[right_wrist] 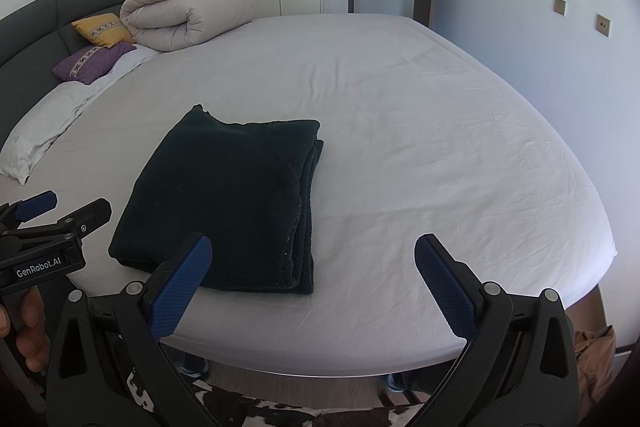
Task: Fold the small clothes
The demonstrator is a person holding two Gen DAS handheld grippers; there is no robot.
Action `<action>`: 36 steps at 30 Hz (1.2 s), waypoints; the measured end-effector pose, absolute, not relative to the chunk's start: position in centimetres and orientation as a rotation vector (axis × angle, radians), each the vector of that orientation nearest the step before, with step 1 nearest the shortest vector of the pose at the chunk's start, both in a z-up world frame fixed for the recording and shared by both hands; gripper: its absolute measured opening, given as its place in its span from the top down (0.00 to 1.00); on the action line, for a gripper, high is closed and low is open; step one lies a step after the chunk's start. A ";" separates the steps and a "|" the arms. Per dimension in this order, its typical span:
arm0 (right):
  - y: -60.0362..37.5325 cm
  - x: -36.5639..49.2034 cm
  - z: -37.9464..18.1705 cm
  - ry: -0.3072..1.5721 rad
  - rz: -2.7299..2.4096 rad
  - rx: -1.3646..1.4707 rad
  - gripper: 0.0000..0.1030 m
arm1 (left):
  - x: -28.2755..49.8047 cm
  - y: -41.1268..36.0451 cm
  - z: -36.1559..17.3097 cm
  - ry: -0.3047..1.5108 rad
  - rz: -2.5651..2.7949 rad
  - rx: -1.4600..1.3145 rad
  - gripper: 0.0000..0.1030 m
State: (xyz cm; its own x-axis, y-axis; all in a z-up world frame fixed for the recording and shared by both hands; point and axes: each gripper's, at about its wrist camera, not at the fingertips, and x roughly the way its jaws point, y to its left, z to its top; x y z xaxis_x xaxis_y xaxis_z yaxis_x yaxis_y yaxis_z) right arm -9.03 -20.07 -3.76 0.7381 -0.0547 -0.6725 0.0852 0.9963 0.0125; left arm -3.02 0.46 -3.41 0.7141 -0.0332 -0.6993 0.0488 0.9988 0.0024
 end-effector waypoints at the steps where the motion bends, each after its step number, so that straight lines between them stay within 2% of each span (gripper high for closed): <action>1: -20.1 -9.0 -3.8 0.737 -0.077 0.043 0.00 | -3.0 0.5 -3.4 0.775 -0.046 0.020 0.00; 36: -20.1 -9.0 -4.3 0.742 -0.073 0.041 0.00 | -2.7 0.7 -3.8 0.789 -0.052 0.020 0.00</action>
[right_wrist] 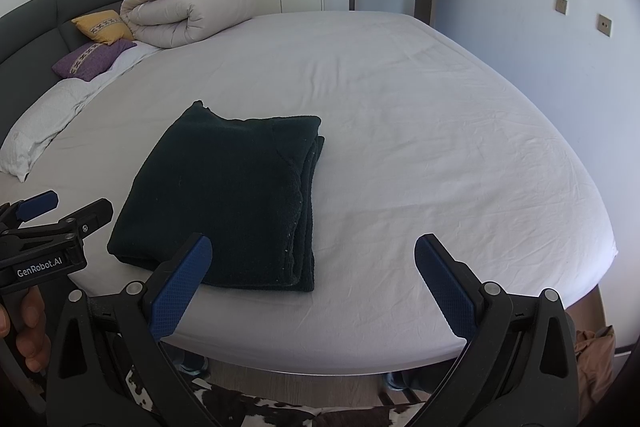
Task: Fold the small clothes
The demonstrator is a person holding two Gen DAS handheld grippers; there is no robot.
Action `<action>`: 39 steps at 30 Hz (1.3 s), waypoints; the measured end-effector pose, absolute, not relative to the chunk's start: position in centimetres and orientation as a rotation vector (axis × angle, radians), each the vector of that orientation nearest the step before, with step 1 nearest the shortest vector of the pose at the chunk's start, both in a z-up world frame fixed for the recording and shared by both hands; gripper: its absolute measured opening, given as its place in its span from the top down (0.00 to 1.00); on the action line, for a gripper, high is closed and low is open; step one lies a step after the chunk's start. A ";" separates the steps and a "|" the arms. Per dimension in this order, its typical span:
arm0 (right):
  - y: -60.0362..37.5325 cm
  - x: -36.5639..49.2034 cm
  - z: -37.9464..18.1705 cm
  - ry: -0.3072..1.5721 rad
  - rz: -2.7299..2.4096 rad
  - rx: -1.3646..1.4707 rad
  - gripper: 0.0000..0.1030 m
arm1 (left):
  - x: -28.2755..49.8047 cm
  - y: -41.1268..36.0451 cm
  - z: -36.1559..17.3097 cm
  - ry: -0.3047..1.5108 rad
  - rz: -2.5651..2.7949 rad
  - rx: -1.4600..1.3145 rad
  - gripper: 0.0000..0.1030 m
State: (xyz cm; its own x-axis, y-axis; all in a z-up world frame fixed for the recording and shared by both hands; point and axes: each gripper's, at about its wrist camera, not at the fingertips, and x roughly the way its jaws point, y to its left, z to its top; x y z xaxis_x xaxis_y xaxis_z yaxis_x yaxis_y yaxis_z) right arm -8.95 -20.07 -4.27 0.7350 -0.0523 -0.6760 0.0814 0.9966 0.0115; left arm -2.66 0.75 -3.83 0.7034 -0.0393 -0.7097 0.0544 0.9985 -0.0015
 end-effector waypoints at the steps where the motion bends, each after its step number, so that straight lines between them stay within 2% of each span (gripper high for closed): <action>1: -20.1 -9.0 -4.3 0.742 -0.073 0.041 0.00 | -2.7 0.8 -3.9 0.789 -0.052 0.019 0.00; 39: -20.4 -9.2 -4.8 0.756 -0.062 0.041 0.00 | -2.4 1.3 -4.4 0.819 -0.049 -0.002 0.00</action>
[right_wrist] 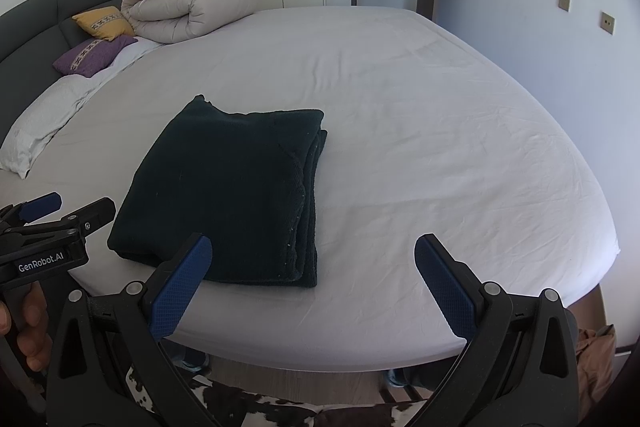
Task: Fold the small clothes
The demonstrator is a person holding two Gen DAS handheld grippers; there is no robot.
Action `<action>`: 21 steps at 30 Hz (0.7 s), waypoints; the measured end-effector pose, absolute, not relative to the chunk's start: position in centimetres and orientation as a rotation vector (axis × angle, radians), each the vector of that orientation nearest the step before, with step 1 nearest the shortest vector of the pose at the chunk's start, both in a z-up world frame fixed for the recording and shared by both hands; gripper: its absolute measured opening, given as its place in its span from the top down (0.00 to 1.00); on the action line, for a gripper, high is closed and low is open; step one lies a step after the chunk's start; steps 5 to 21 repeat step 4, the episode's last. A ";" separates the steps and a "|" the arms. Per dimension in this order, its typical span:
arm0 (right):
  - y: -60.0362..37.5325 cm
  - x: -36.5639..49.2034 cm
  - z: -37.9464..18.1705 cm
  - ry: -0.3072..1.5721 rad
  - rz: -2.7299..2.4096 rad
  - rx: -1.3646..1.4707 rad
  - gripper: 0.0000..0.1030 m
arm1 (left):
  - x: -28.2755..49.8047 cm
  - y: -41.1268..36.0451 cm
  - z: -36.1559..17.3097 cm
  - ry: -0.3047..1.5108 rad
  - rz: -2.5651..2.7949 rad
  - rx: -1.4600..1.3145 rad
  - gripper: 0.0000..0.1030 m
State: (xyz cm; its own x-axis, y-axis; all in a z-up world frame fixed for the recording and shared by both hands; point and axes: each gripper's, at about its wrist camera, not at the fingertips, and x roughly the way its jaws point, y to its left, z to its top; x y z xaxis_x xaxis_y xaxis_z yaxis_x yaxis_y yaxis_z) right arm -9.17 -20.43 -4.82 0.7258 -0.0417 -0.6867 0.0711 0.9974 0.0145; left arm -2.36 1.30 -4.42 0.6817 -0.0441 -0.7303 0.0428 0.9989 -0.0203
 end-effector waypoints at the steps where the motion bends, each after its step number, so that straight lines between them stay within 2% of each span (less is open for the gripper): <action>1: -20.5 -9.2 -4.9 0.758 -0.061 0.040 0.00 | -2.4 1.3 -4.4 0.816 -0.047 0.002 0.00; 21: -20.7 -9.1 -5.0 0.765 -0.054 0.043 0.00 | -2.5 1.2 -4.3 0.809 -0.045 0.009 0.00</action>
